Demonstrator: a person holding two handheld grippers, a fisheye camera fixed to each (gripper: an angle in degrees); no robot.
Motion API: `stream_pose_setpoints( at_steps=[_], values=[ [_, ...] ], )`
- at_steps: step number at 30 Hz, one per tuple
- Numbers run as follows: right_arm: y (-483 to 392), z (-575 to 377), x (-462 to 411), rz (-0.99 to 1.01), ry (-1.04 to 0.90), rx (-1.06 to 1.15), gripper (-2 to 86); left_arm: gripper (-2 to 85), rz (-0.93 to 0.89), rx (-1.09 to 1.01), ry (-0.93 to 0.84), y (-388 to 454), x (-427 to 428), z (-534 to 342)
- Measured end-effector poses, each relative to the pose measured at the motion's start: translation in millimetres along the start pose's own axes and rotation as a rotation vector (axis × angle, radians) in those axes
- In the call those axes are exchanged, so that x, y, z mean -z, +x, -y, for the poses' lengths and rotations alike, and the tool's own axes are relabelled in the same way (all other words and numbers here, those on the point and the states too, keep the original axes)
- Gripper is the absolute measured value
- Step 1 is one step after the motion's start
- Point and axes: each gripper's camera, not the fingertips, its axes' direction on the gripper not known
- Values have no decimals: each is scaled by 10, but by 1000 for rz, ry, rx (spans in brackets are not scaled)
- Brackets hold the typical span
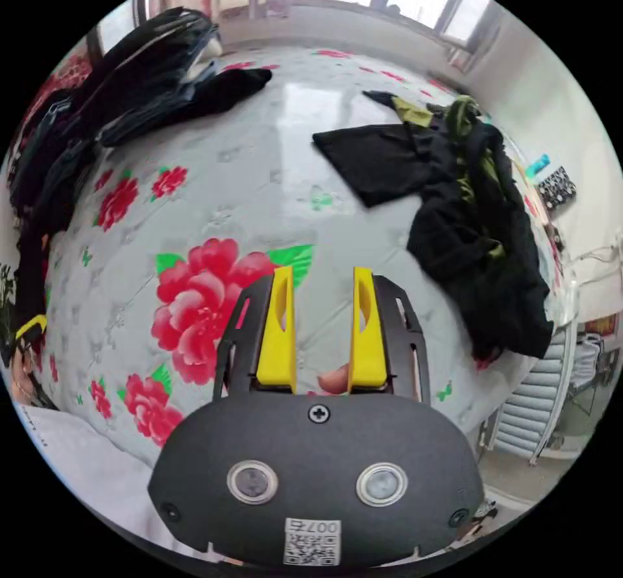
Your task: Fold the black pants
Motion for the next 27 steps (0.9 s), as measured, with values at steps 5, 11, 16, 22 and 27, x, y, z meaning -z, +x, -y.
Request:
stream_pose_setpoints(
  at_steps=[5,11,16,22,27],
  values=[
    [1730,161,170,-246,-16,-390,112,36,-65,15,-103,157,-373,-29],
    [1970,105,-461,-192,-341,-376,25,36,-80,-71,-189,421,-614,-66],
    [826,18,-183,-33,-197,-50,2,42,-106,-94,-155,429,-478,-163],
    [-702,-487,692,537,-31,192,-1,96,-215,-117,-54,266,-189,-524],
    [-2403,-941,1531,1104,-88,603,6,141,-265,-179,72,183,227,-924]
  ],
)
